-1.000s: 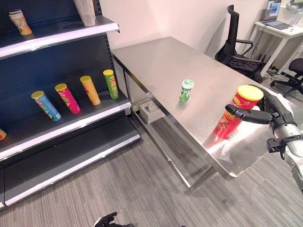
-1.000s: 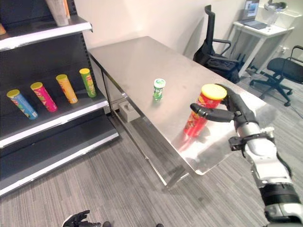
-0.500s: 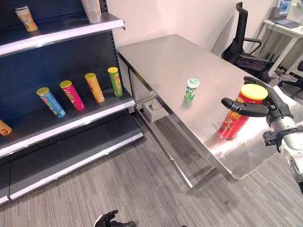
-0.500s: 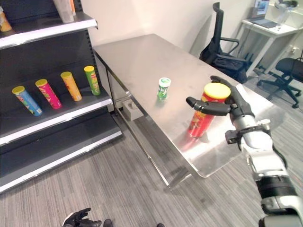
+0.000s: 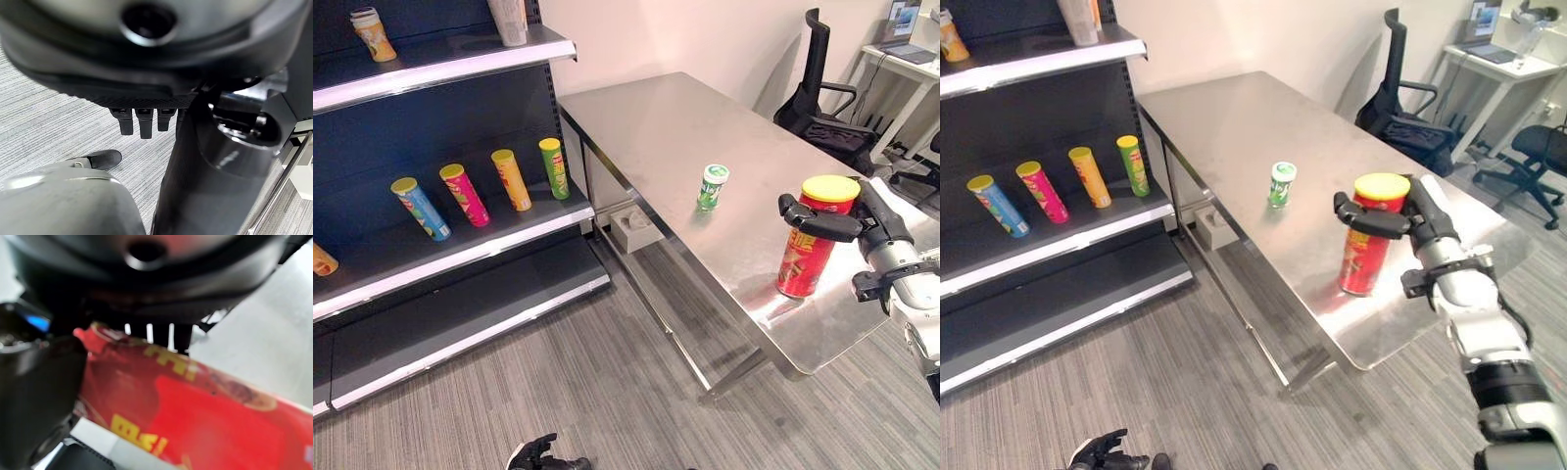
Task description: Put the goods on the table back onto the shelves and tidy them up.
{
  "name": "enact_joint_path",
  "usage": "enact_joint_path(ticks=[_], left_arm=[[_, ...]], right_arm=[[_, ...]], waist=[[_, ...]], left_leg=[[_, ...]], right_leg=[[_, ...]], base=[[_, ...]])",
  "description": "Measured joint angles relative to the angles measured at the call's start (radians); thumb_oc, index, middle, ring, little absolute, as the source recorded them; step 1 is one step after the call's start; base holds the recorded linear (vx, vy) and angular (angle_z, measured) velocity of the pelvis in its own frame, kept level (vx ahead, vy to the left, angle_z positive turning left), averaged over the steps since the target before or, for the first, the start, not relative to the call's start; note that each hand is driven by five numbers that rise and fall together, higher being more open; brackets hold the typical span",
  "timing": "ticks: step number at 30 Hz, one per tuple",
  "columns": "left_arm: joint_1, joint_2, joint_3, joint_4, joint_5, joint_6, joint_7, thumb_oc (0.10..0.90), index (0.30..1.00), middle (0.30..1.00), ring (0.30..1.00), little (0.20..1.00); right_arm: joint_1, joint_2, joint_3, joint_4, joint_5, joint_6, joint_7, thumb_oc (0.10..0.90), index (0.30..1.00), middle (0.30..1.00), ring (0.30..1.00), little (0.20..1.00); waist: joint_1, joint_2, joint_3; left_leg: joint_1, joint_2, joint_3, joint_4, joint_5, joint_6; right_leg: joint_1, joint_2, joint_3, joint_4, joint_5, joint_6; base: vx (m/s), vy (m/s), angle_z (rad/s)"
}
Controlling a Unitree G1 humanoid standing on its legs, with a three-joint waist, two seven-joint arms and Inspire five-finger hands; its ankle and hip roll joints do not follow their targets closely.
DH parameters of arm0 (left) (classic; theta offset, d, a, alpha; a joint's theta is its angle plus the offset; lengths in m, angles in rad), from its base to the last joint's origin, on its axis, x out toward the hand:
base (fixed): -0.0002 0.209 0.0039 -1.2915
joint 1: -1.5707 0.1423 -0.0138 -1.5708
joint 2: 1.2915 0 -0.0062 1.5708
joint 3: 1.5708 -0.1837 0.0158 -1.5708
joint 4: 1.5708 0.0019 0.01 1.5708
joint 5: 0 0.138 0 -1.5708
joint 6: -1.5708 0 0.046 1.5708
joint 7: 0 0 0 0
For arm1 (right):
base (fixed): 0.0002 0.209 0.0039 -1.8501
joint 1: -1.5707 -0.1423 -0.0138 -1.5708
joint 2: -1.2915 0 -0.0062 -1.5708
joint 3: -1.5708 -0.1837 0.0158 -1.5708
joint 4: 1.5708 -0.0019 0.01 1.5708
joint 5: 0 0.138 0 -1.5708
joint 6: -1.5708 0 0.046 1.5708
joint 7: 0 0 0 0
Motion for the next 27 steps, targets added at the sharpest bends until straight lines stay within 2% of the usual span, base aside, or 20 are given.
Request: enact_joint_path(ticks=[3,6,11,14,15,16,18,19,20,21,23,24,25,26,27], left_arm=[[0.005,0.001,0.009,-0.005,0.001,0.001,0.0,0.8,0.9,0.9,0.9,0.9],[0.024,0.0,0.03,-0.011,-0.001,0.001,0.003,0.8,0.9,0.9,0.9,0.9],[0.04,-0.003,0.058,-0.029,-0.009,0.003,0.007,0.8,0.9,0.9,0.9,0.9],[0.042,-0.008,0.059,-0.037,-0.017,0.003,0.019,0.8,0.9,0.9,0.9,0.9],[0.032,-0.008,0.057,-0.07,-0.021,0.003,0.025,0.8,0.9,0.9,0.9,0.9],[0.028,-0.012,0.054,-0.096,-0.021,0.003,0.023,0.8,0.9,0.9,0.9,0.9],[0.03,-0.018,0.042,-0.107,-0.039,0.003,0.023,0.8,0.9,0.9,0.9,0.9],[0.021,-0.02,0.039,-0.108,-0.062,0.001,0.023,0.8,0.9,0.9,0.9,0.9],[0.001,0.0,0.058,-0.102,-0.064,0.001,0.025,0.8,0.9,0.9,0.9,0.9],[-0.019,0.012,0.056,-0.08,-0.058,0.003,0.028,0.8,0.9,0.9,0.9,0.9],[-0.043,0.023,0.055,-0.047,-0.048,0.005,0.036,0.8,0.9,0.9,0.9,0.9],[-0.051,0.023,0.048,-0.042,-0.046,0.008,0.042,0.8,0.9,0.9,0.9,0.9],[-0.062,0.017,0.016,-0.044,-0.036,0.013,0.042,0.8,0.9,0.9,0.9,0.9],[-0.065,0.001,0.013,-0.043,-0.015,0.013,0.039,0.8,0.9,0.9,0.9,0.9],[-0.098,0.036,0.012,-0.018,-0.005,0.017,0.035,0.8,0.9,0.9,0.9,0.9]], right_arm=[[0.039,0.007,-0.059,-0.056,-0.048,0.007,-0.046,0.4,0.3,0.3,0.3,0.3],[0.081,0.085,-0.186,-0.204,-0.109,0.005,-0.132,0.4,0.3,0.3,0.3,0.3],[0.082,0.126,-0.248,-0.353,-0.176,-0.006,-0.218,0.4,0.3,0.3,0.3,0.3],[0.082,0.167,-0.257,-0.408,-0.193,-0.016,-0.257,0.4,0.3,0.3,0.3,0.3],[0.082,0.179,-0.258,-0.427,-0.196,-0.022,-0.283,0.4,0.3,0.3,0.3,0.3],[0.08,0.179,-0.266,-0.443,-0.197,-0.025,-0.287,0.4,0.3,0.3,0.3,0.3],[0.078,0.179,-0.266,-0.44,-0.197,-0.025,-0.291,0.4,0.3,0.3,0.3,0.3],[0.08,0.182,-0.265,-0.441,-0.197,-0.025,-0.3,0.4,0.3,0.3,0.3,0.3],[0.082,0.2,-0.266,-0.441,-0.197,-0.023,-0.301,0.4,0.3,0.3,0.3,0.3],[0.083,0.201,-0.266,-0.44,-0.197,-0.023,-0.301,0.4,0.3,0.3,0.3,0.3],[0.083,0.202,-0.267,-0.44,-0.197,-0.021,-0.306,0.4,0.3,0.3,0.3,0.3],[0.083,0.201,-0.267,-0.44,-0.197,-0.02,-0.311,0.4,0.3,0.3,0.3,0.3],[0.083,0.2,-0.287,-0.44,-0.198,-0.013,-0.315,0.4,0.3,0.3,0.3,0.3],[0.088,0.2,-0.309,-0.44,-0.198,-0.005,-0.321,0.4,0.3,0.3,0.3,0.3],[0.118,0.291,-0.355,-0.447,-0.209,-0.007,-0.329,0.4,0.3,0.3,0.3,0.3]], waist=[[0.001,0.002,-0.001],[-0.002,0.015,-0.001],[0.01,0.038,0.001],[0.032,0.053,-0.001],[0.031,0.053,0.004],[0.035,0.06,0.019],[0.058,0.08,0.042],[0.064,0.083,0.054],[0.059,0.038,0.082],[0.055,0.024,0.09],[0.035,0.014,0.096],[0.03,0.006,0.101],[0.021,0.015,0.102],[0.021,0.027,0.099],[0.016,-0.05,0.102]], left_leg=[[-0.001,0.002,-0.009,0.0,0.001,-0.001],[-0.001,0.003,-0.016,0.0,0.003,-0.004],[-0.016,0.029,-0.052,0.0,0.013,-0.019],[-0.039,0.045,-0.078,0.014,0.021,-0.029],[-0.123,0.037,-0.129,0.08,0.048,-0.047],[-0.153,0.034,-0.157,0.078,0.085,-0.048],[-0.171,0.044,-0.162,0.053,0.106,-0.045],[-0.183,0.06,-0.105,0.053,0.061,-0.012],[-0.172,0.09,-0.031,0.053,0.053,-0.039],[-0.164,0.128,-0.018,0.051,0.048,-0.06],[-0.159,0.242,0.065,0.049,0.045,-0.072],[-0.159,0.283,0.101,0.044,0.057,-0.092],[-0.162,0.293,0.126,0.007,0.086,-0.137],[-0.158,0.273,0.112,0.0,0.09,-0.134],[-0.151,0.15,0.1,0.007,0.1,-0.128]], right_leg=[[0.001,0.002,-0.001,0.0,-0.003,0.0],[0.005,0.011,-0.004,-0.007,-0.006,-0.004],[0.018,0.042,-0.027,-0.007,-0.027,-0.013],[0.018,0.063,-0.049,-0.006,-0.036,-0.026],[-0.004,0.072,-0.058,-0.007,-0.045,-0.031],[-0.015,0.078,-0.067,-0.007,-0.046,-0.041],[-0.017,0.085,-0.12,0.0,-0.036,-0.072],[-0.023,0.068,-0.173,-0.006,-0.024,-0.09],[-0.027,0.034,-0.195,0.001,-0.02,-0.086],[-0.029,0.02,-0.206,0.002,-0.014,-0.077],[-0.03,0.004,-0.227,0.002,0.0,-0.055],[-0.03,-0.015,-0.23,0.002,0.01,-0.04],[-0.016,-0.063,-0.231,0.002,0.036,0.003],[0.001,-0.095,-0.235,0.002,0.052,0.029],[0.033,-0.214,-0.252,0.003,0.09,0.026]], base=[[0.01,-0.114,0.03],[0.0,-0.112,0.04],[-0.03,-0.11,0.18],[-0.16,-0.069,0.38],[-0.13,0.0,1.0],[-0.13,0.05,1.1],[-0.11,0.139,0.83],[-0.08,0.356,0.95],[-0.08,0.461,0.88],[-0.08,0.476,0.66],[0.0,0.401,0.47],[0.1,0.629,0.54],[0.07,0.66,0.45],[0.18,0.828,0.76],[0.1,0.487,0.78]])
